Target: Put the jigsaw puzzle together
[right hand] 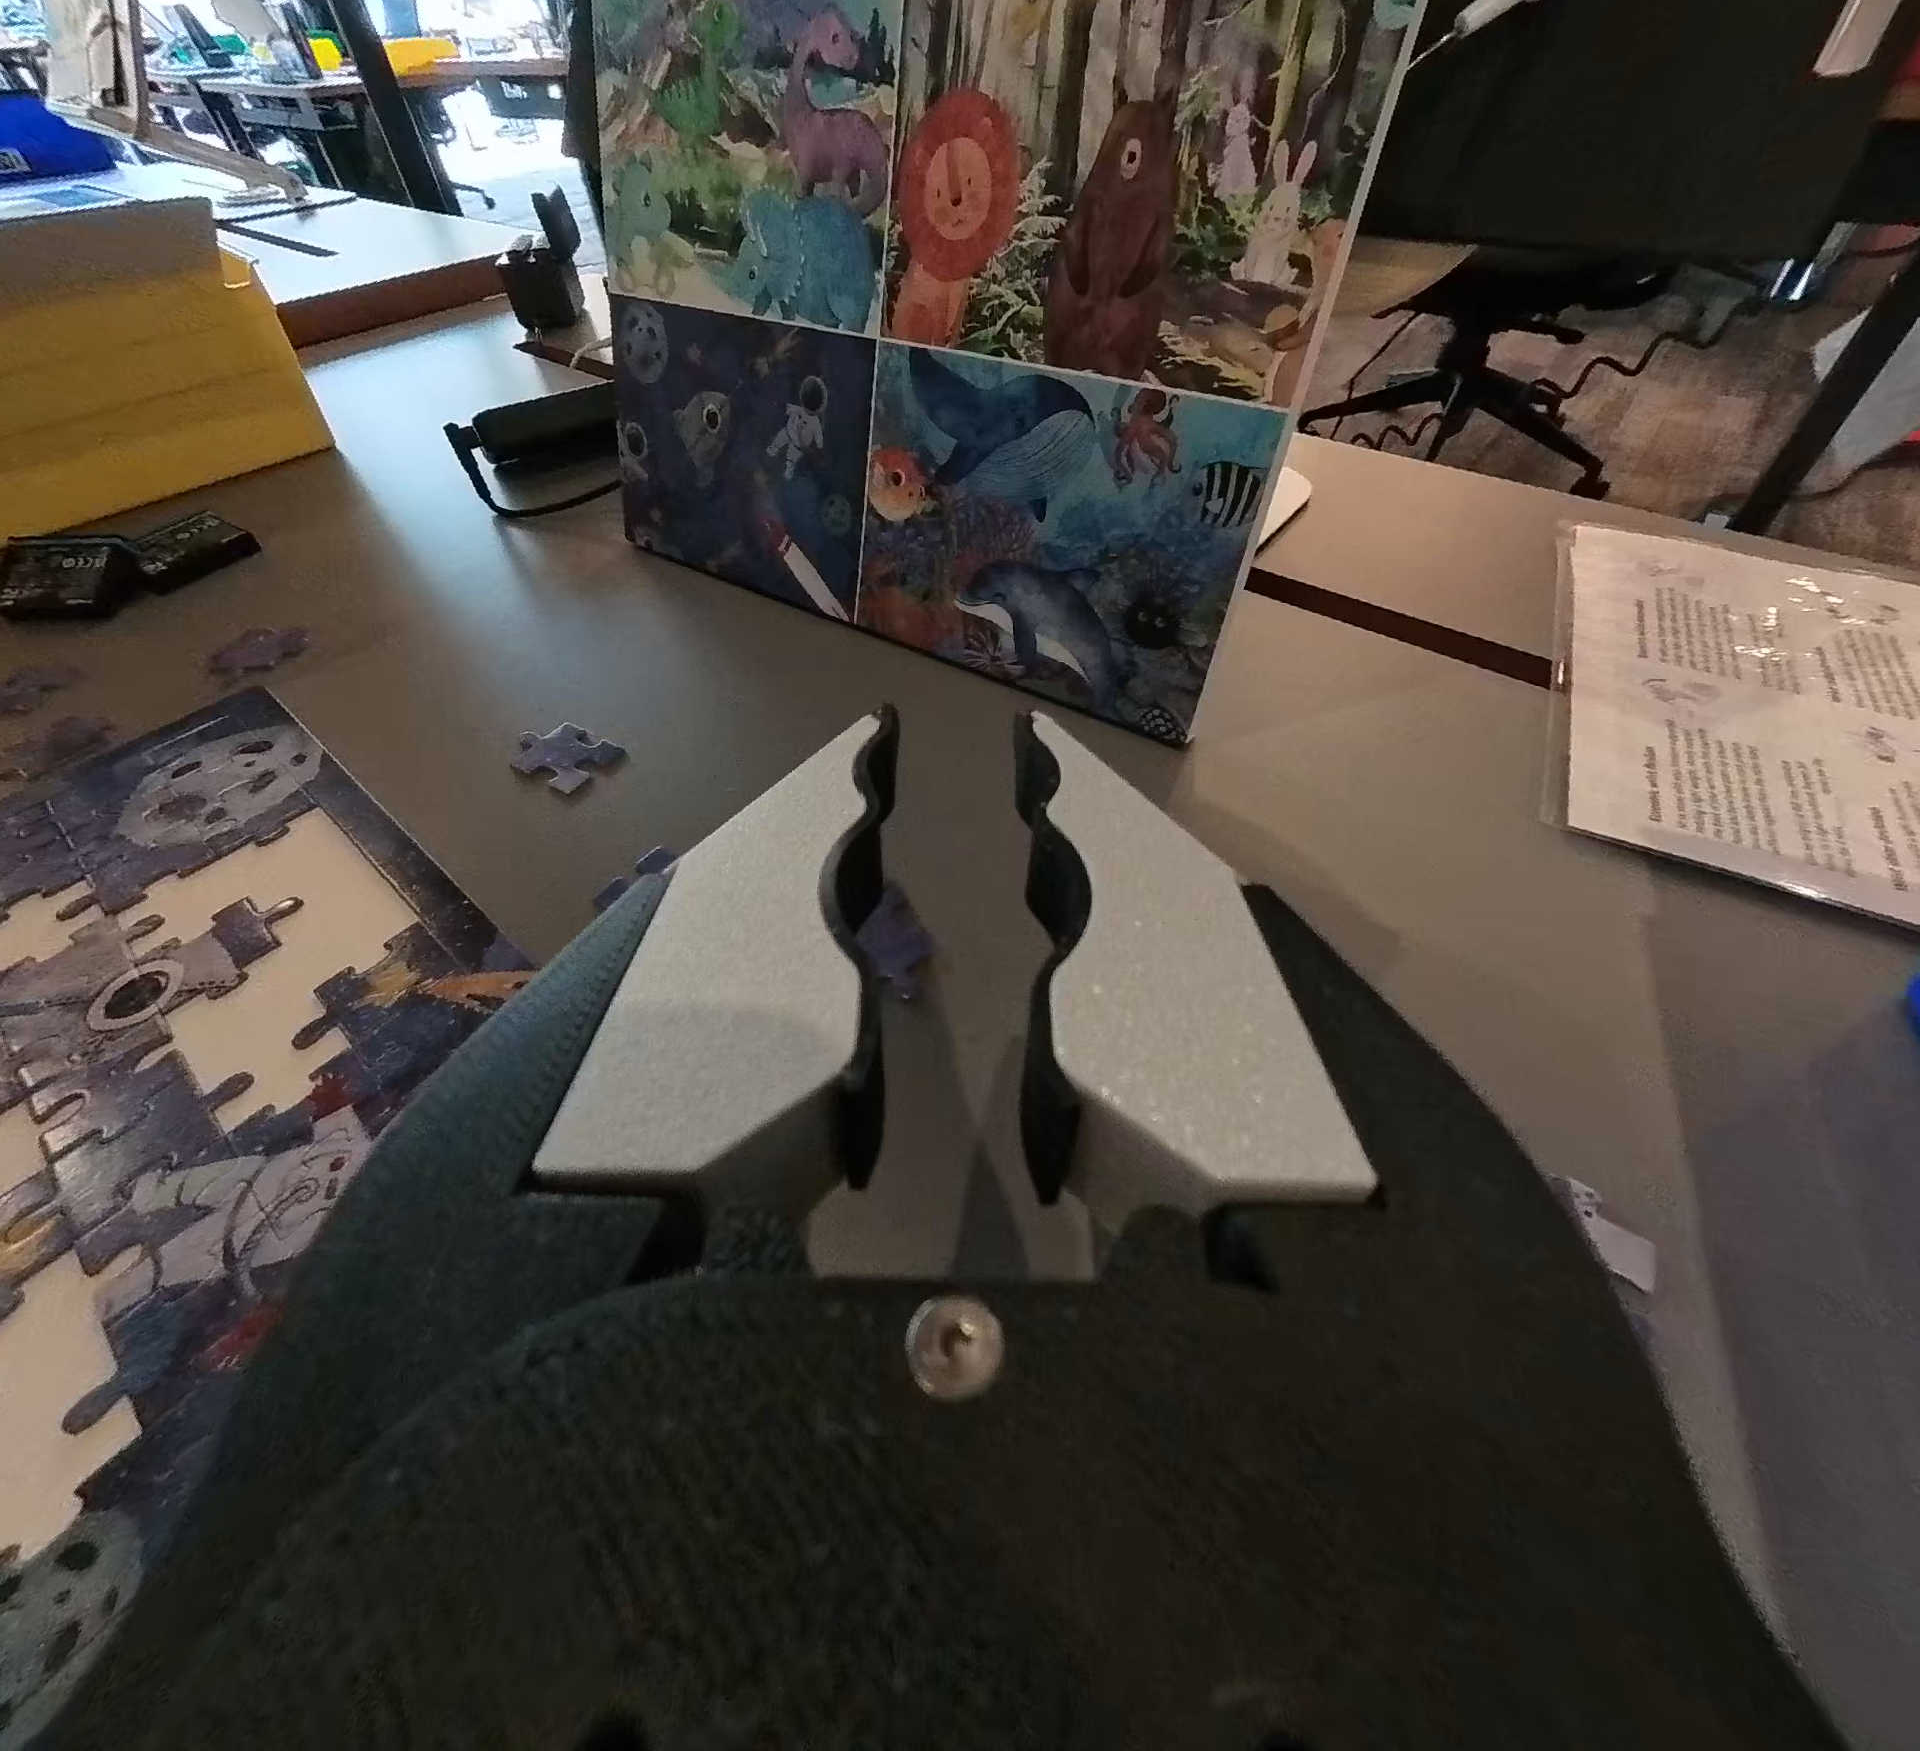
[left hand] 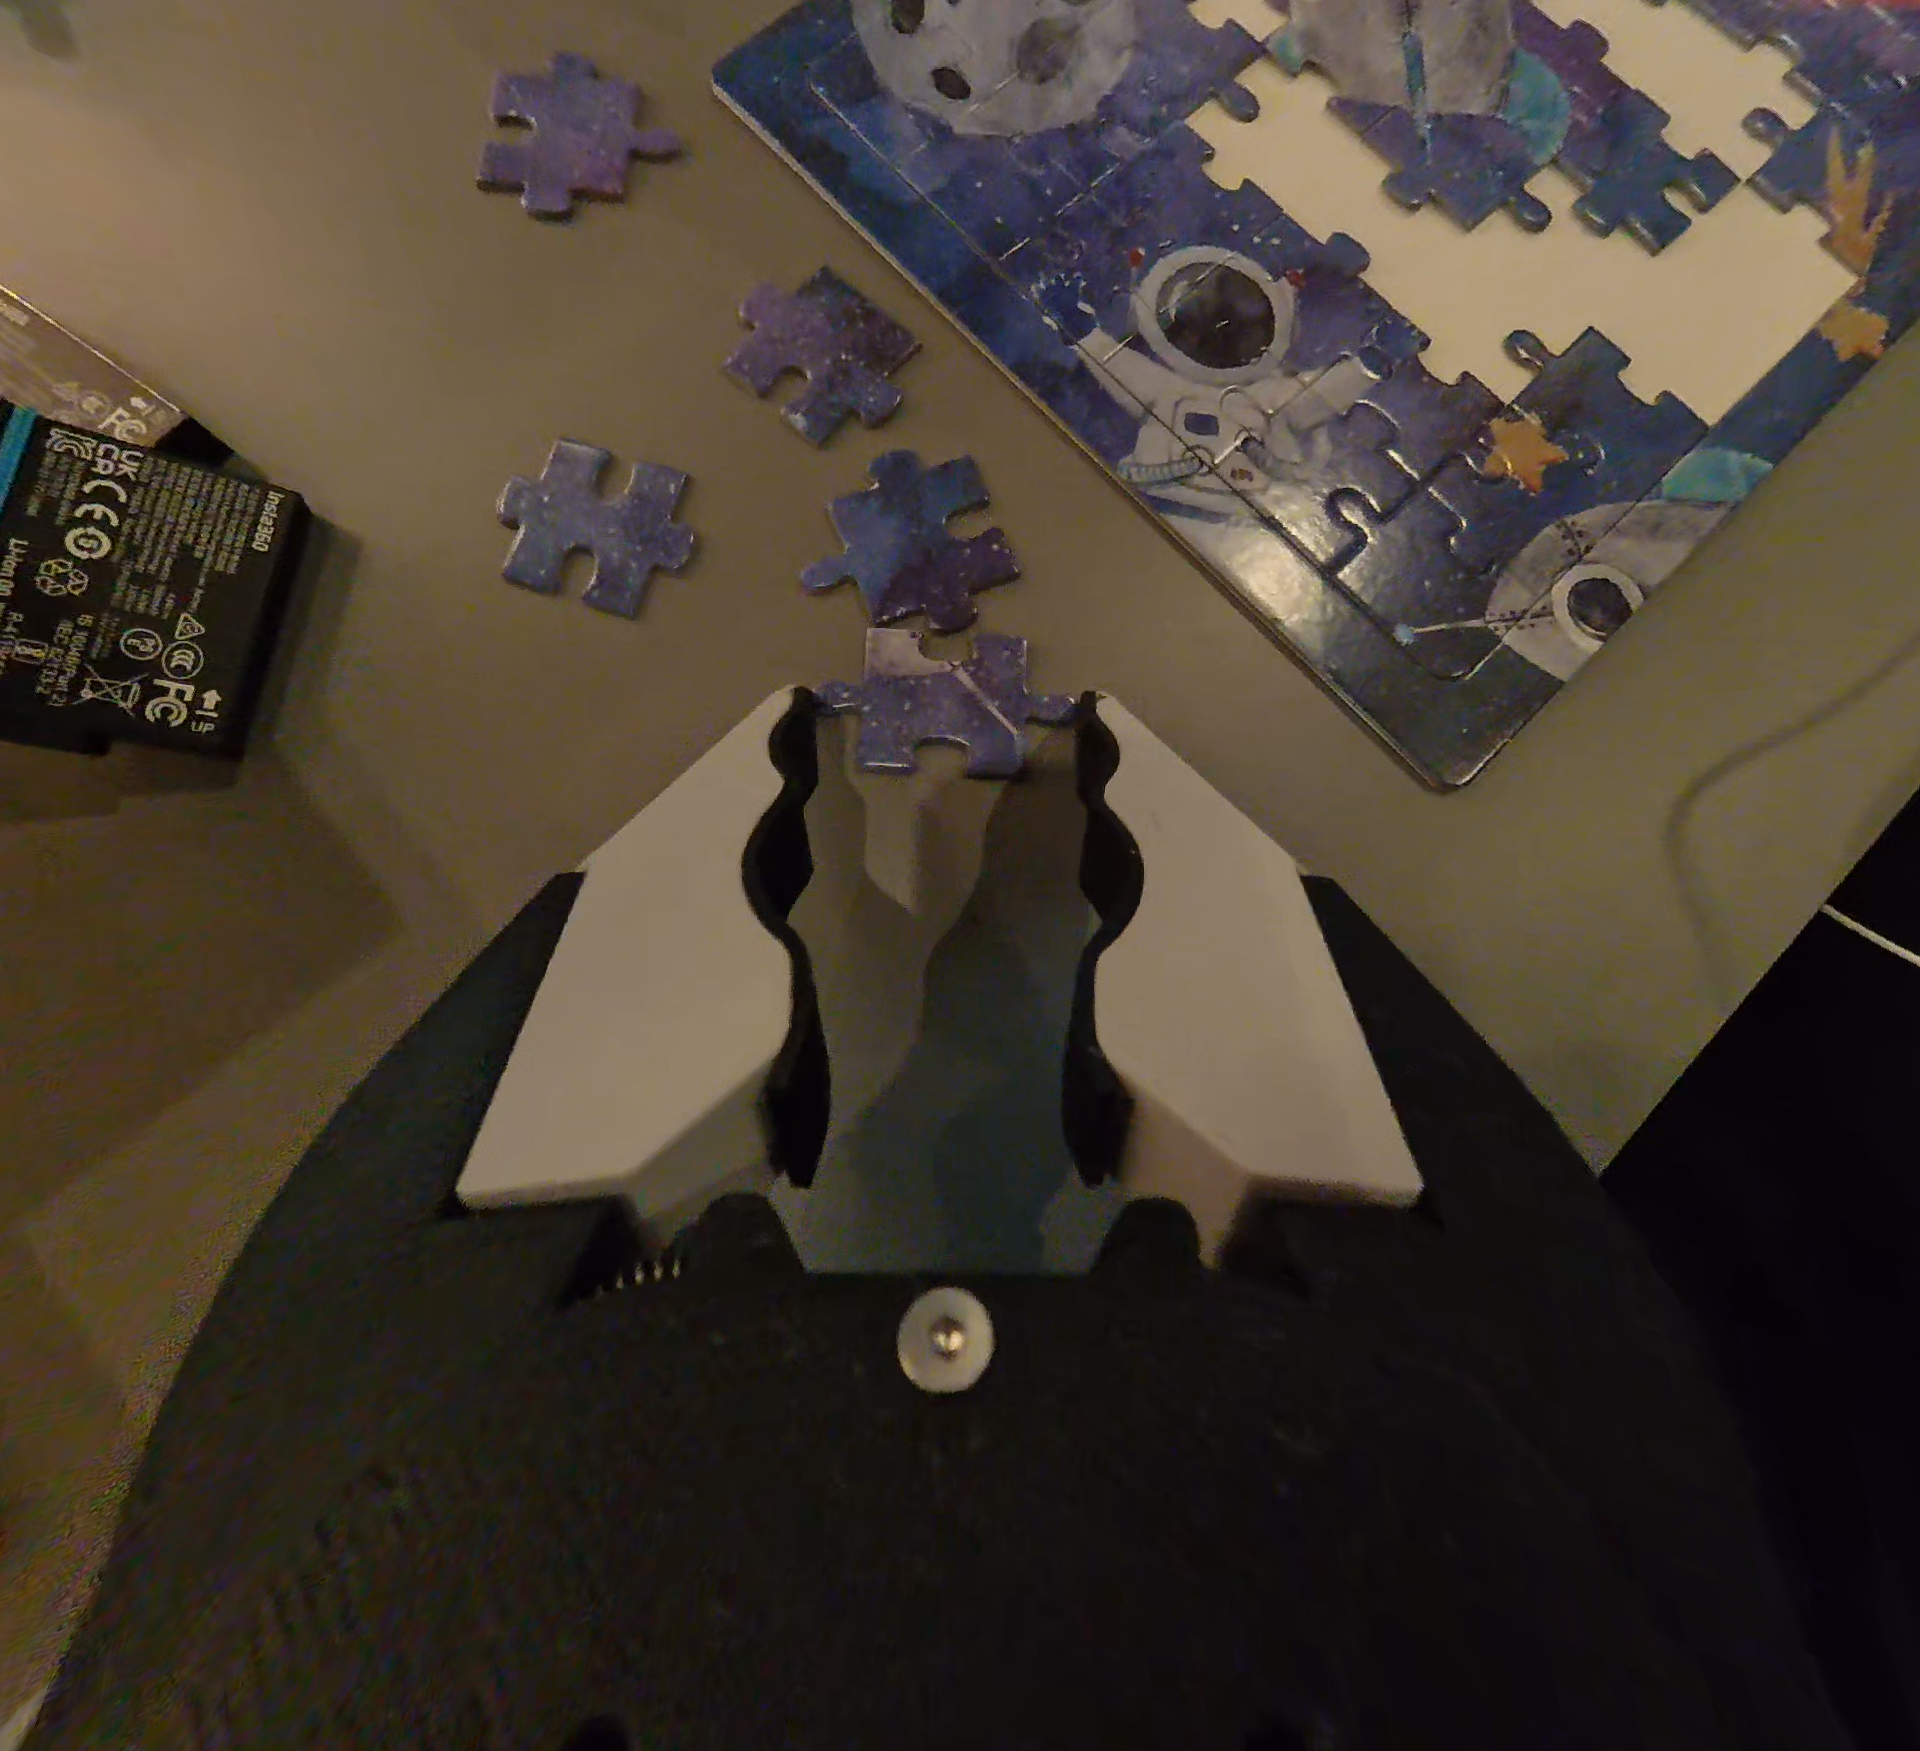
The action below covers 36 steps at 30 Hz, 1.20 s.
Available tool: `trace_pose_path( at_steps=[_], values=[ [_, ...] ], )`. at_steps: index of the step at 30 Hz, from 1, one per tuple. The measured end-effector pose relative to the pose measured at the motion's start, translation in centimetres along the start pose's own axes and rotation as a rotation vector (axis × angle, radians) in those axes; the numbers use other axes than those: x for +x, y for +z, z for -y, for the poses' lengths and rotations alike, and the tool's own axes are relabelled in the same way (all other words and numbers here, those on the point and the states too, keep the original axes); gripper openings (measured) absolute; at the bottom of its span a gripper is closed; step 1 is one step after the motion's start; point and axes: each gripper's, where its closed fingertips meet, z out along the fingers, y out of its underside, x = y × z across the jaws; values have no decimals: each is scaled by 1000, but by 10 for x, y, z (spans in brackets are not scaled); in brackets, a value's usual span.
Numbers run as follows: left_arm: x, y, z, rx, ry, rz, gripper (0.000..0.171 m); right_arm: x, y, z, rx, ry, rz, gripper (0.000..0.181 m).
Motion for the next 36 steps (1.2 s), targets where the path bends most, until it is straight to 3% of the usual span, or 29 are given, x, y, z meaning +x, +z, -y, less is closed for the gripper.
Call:
trace_pose_path(
  at_steps=[3, 18, 27, 31, 36],
  values=[
    [4, -2, -1, -3, 10, -12, 40, 0, 1, -1, -3, 3, 2, 21],
    [17, -12, 29, 96, 124, -25, 39, -3, 1, 1, 1, 1, 11, 21],
    [69, 11, 88, 236, 441, -150, 39, -7, 2, 1, 0, -5, 22, 21],
    [55, 31, 125, 258, 538, -131, 39, -10, 3, 1, -3, -6, 34, 21],
    [50, 49, 176, 320, 489, -249, 39, -16, 5, 1, -16, -34, 42, 21]
  ],
)
